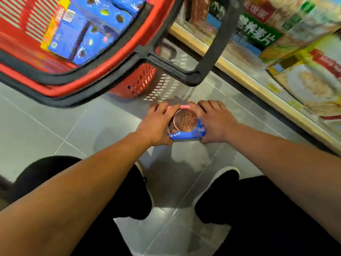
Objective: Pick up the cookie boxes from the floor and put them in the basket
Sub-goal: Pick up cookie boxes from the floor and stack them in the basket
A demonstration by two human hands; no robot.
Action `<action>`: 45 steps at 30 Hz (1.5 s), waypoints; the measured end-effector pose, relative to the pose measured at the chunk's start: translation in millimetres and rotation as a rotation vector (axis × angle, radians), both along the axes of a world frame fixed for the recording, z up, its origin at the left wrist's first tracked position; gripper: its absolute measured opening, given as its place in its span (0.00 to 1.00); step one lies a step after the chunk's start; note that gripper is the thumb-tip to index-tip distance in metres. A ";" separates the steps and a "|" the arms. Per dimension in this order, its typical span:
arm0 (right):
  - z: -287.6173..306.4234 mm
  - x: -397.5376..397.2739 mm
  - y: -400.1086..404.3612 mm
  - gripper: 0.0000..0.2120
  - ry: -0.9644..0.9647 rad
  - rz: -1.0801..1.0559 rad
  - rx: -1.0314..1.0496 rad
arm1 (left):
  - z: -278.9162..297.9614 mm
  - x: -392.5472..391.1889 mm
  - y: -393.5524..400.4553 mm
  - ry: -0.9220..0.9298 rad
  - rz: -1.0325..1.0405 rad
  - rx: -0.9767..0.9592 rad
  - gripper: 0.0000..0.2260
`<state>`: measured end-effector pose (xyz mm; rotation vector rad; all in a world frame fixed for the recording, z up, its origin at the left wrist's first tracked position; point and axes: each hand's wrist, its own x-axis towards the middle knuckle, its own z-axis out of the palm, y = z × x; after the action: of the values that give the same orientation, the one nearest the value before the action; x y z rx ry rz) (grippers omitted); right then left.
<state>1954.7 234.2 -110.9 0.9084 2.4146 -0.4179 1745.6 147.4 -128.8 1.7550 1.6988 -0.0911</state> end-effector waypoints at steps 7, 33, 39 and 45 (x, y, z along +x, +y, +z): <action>215.5 1.5 -51.1 0.61 -0.029 -0.083 -0.132 | 215.0 -3.5 -42.4 -0.032 -0.045 -0.078 0.53; 648.3 -15.4 -144.3 0.51 0.335 0.008 0.220 | 663.4 -56.7 -117.8 -0.312 0.282 -0.054 0.37; 678.8 -14.6 -164.0 0.48 0.353 0.086 0.388 | 689.3 -67.2 -133.9 -0.520 0.400 -0.318 0.28; 687.0 -42.4 -173.4 0.49 0.326 0.157 0.465 | 700.8 -101.1 -145.4 -0.573 0.396 -0.425 0.29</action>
<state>1912.4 60.8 576.1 0.8796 2.9284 0.0703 1644.6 2.0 572.0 0.9867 1.4296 0.1976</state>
